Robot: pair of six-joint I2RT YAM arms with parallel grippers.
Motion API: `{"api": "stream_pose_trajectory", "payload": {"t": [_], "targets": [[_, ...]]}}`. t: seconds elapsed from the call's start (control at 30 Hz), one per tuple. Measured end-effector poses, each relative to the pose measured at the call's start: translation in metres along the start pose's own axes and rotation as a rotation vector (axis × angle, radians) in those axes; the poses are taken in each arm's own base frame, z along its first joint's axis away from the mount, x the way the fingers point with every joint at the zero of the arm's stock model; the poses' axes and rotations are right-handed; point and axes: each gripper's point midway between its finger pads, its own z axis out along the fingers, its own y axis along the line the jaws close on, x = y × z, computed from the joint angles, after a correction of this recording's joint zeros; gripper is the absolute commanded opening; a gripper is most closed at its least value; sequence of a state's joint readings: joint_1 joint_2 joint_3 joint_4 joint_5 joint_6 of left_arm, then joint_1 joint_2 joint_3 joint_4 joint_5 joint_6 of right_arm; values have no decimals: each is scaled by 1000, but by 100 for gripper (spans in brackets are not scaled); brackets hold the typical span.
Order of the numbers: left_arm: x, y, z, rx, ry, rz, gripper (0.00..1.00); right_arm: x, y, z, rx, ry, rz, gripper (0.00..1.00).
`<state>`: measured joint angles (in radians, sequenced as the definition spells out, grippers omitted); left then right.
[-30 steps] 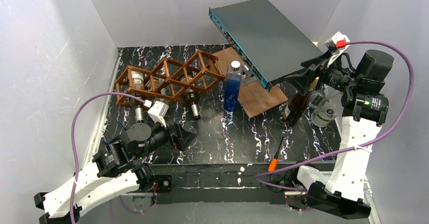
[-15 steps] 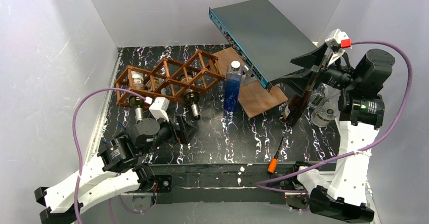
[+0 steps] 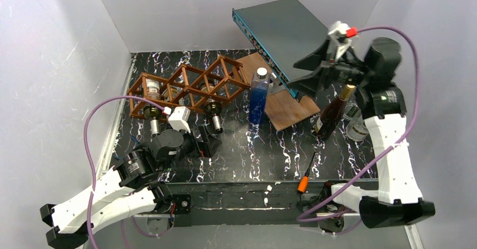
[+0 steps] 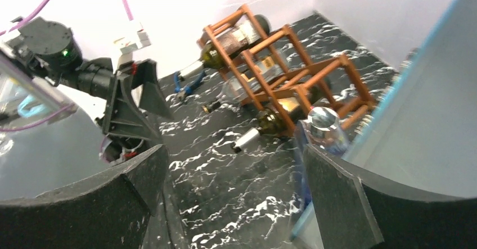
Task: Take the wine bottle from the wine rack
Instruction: Adjust the distractor at the center of the board.
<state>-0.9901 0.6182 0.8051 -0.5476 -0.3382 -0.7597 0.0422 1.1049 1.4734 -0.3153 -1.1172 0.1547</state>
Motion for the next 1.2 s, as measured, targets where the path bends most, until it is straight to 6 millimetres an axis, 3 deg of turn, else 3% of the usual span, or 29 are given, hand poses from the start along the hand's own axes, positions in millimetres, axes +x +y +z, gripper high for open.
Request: {"api": "stream_pose_trajectory", "payload": {"t": [0.17,0.37,0.67,1.2], "targets": [[-1,1,0,-7,-6,-4,98,27,18,45,-107,102,17,99],[-1,2,-1,-9,-8,-4,98,48,31,65,-138,223,-80,98],[-1,2,-1,-9,-6,-2,98,72,49,59,-197,341,-262,98],[4,5,1,-17,4,2,98,139,85,50,-464,532,-601,98]]}}
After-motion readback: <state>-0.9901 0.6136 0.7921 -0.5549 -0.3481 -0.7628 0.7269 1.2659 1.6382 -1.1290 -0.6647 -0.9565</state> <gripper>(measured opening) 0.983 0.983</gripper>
